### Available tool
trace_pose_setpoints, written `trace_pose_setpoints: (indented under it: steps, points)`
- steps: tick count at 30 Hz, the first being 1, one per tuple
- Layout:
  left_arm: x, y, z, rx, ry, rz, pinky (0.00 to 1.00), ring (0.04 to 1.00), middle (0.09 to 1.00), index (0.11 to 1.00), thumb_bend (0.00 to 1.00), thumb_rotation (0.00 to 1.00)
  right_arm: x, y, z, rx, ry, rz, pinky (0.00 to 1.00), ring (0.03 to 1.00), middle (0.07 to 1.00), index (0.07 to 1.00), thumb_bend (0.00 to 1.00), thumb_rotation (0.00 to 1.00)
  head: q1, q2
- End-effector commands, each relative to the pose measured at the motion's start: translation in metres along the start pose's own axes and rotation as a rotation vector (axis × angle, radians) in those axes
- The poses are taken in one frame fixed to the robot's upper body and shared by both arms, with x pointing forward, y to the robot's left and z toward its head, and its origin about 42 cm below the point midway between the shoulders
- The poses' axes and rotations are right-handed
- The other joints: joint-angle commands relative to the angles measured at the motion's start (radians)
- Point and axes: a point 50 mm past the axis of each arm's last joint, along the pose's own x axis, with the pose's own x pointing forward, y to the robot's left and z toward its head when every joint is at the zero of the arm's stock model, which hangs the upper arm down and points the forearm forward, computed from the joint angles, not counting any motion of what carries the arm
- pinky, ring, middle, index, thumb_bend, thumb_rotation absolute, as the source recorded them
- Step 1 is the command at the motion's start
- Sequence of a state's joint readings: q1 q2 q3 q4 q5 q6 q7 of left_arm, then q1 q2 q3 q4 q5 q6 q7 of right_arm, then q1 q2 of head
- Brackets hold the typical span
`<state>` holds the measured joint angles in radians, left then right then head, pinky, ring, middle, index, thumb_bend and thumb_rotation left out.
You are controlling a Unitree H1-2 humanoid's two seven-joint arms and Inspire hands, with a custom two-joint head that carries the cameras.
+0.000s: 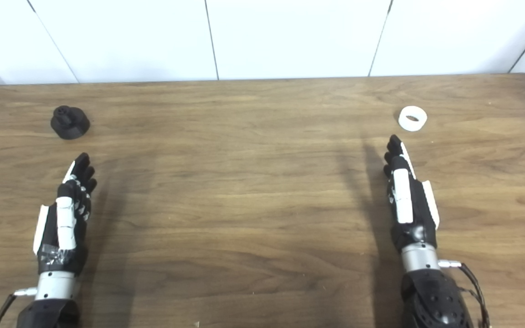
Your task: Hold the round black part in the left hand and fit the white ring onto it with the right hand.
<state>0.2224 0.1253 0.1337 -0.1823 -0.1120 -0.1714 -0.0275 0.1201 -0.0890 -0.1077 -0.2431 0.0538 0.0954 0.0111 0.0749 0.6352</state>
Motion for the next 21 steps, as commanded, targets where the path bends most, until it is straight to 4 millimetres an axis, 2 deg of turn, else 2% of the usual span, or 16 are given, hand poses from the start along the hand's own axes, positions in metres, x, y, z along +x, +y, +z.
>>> trace_pose_setpoints:
  steps: [1, 3, 11, 21]
  points:
    - [-0.002, -0.006, -0.004, -0.008, -0.016, -0.009, 1.0, 1.0, 1.0, 0.974, 0.56, 0.99, 0.001, -0.006, 0.009, -0.02, -0.071, 0.003, 1.0, 0.985, 0.982, 0.965, 0.5, 1.0, 0.001, 0.001]
    - [-0.004, -0.008, -0.005, -0.011, -0.016, -0.009, 1.0, 1.0, 1.0, 0.971, 0.56, 0.98, 0.001, -0.007, 0.007, -0.02, -0.072, 0.008, 1.0, 0.986, 0.984, 0.97, 0.49, 1.0, 0.028, -0.017]
    - [-0.007, -0.015, -0.01, -0.024, -0.028, 0.017, 1.0, 1.0, 0.987, 0.95, 0.5, 0.91, -0.003, -0.01, 0.003, -0.017, -0.064, 0.026, 1.0, 0.995, 0.993, 0.986, 0.55, 1.0, 0.089, -0.068]
    - [-0.01, -0.024, -0.017, -0.01, -0.024, -0.023, 1.0, 1.0, 1.0, 0.972, 0.47, 0.99, -0.004, -0.011, 0.007, -0.013, -0.057, 0.027, 1.0, 0.995, 1.0, 0.994, 0.4, 1.0, 0.169, -0.119]
